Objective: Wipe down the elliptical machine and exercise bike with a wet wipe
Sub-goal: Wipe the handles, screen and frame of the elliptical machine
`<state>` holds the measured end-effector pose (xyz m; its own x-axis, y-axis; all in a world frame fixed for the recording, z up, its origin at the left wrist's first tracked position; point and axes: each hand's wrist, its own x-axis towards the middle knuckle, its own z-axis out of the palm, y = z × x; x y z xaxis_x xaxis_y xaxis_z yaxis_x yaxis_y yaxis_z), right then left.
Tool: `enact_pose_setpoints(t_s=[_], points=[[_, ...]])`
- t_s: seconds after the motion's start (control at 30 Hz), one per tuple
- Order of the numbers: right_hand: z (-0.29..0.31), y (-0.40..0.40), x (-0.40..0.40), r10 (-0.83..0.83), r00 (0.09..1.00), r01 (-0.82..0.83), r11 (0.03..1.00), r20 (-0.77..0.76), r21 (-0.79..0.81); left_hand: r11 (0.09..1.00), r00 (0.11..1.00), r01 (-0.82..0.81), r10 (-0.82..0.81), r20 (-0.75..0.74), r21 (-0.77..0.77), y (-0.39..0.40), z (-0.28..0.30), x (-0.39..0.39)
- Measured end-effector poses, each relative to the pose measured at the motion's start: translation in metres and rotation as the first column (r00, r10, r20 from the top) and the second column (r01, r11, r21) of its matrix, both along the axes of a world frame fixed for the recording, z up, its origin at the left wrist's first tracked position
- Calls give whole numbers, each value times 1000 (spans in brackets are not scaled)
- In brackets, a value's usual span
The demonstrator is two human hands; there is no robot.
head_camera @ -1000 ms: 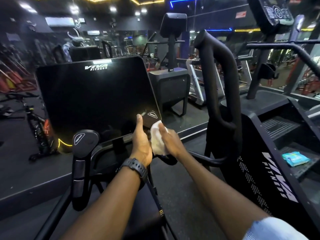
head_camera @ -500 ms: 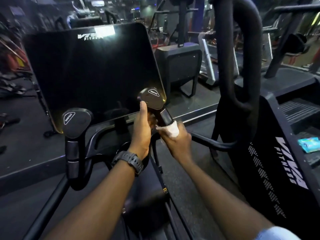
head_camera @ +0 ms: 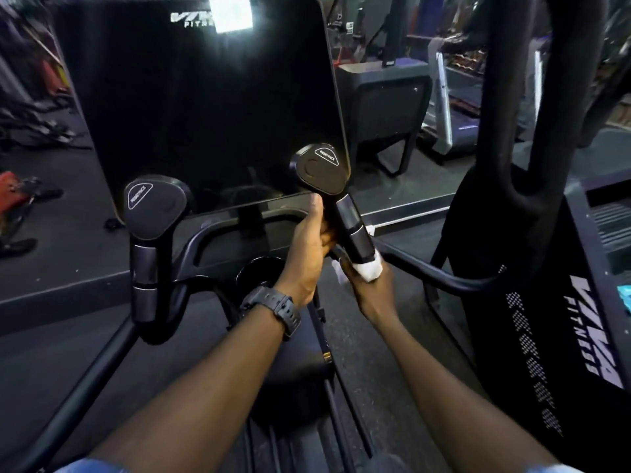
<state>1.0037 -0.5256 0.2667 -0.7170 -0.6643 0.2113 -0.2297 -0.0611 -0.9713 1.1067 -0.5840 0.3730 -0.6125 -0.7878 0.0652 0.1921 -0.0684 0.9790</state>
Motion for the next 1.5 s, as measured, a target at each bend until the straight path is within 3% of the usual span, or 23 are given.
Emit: enact_pose_setpoints(t_s=[0.07, 0.17, 0.23, 0.4, 0.6, 0.83, 0.87, 0.93, 1.0, 1.1, 1.17, 1.23, 1.3, 1.33, 1.4, 1.5], points=[[11, 1, -4, 96, 985, -90, 995, 142, -52, 999, 1000, 3, -3, 5, -33, -2, 0, 2], [28, 0, -11, 171, 973, -160, 984, 154, -82, 998, 1000, 10, -8, 23, -61, -7, -2, 3], [28, 1, -15, 216, 946, -214, 976, 243, -32, 998, 1000, 12, -10, 28, -61, -8, -4, 2], [46, -2, -15, 150, 956, -192, 969, 253, 154, 997, 1000, -17, 17, 3, -77, -11, -5, 2], [133, -34, -16, 367, 893, -414, 897, 260, 156, 972, 970, -233, 234, -61, 22, -7, 8, 8], [223, -73, -6, 564, 797, -598, 788, 217, 147, 961, 949, -252, 268, -164, 115, -5, 20, 6], [222, -72, -1, 533, 835, -549, 821, 136, 159, 960, 949, -250, 269, -168, 125, -4, 20, 6], [198, -70, 7, 335, 924, -304, 936, -182, 178, 963, 954, -230, 252, -164, 142, -4, 22, 9], [157, -59, 19, 26, 896, 22, 995, -443, 102, 967, 960, -192, 220, -173, 166, -7, 21, 13], [111, -42, 24, -157, 814, 203, 979, -559, 20, 967, 973, -161, 189, -132, 197, -4, 19, 16], [94, -31, 15, -109, 874, 157, 985, -474, 64, 972, 981, -136, 160, -112, 192, -1, 14, 16], [81, -24, -9, 97, 984, -80, 990, -146, 117, 973, 986, -114, 135, -99, 199, 0, 14, 16], [73, -20, -33, 352, 901, -391, 912, 256, 121, 975, 988, -107, 127, -91, 197, -1, 14, 17], [74, -19, -39, 419, 840, -485, 865, 343, 130, 978, 989, -99, 117, -89, 186, 0, 14, 18], [91, -24, -43, 481, 792, -562, 814, 376, 143, 983, 991, -85, 100, -84, 161, 0, 16, 20], [124, -32, -29, 475, 817, -523, 850, 327, 72, 989, 995, -60, 71, -76, 137, 0, 16, 23]])
